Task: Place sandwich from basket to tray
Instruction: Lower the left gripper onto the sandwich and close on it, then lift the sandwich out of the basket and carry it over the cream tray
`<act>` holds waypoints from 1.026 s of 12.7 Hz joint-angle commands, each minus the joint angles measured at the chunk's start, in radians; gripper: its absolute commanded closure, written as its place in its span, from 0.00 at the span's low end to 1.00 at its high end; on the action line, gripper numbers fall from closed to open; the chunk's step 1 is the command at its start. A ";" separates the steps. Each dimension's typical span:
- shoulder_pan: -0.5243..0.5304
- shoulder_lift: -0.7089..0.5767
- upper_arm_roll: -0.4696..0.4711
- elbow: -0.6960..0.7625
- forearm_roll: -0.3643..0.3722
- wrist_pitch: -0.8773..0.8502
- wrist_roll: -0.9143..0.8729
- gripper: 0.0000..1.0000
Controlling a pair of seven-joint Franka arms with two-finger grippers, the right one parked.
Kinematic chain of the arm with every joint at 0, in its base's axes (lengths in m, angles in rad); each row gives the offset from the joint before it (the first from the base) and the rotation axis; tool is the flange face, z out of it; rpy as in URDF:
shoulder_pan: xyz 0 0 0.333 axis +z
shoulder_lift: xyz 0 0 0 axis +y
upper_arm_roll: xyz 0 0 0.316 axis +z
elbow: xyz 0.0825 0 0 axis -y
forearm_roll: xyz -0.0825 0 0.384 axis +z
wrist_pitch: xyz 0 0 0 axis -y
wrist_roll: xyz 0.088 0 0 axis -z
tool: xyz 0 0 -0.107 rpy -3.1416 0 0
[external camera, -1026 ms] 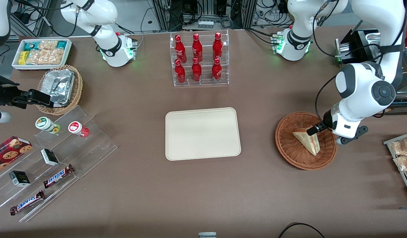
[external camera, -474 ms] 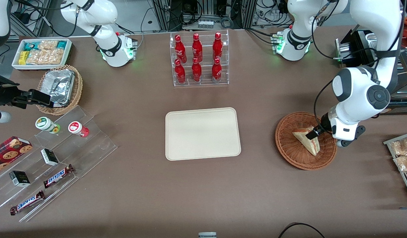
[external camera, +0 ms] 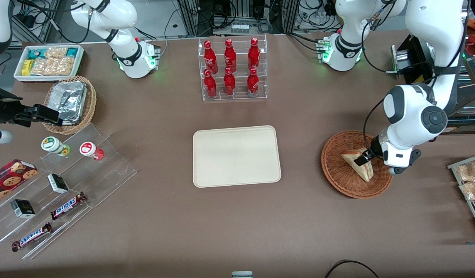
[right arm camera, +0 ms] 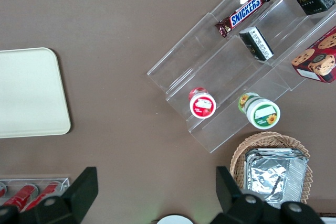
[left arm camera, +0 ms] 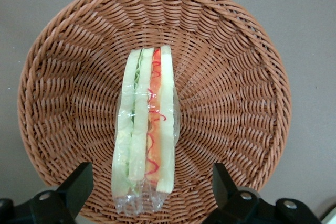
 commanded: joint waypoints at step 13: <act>-0.028 0.044 0.003 -0.016 0.004 0.040 -0.012 1.00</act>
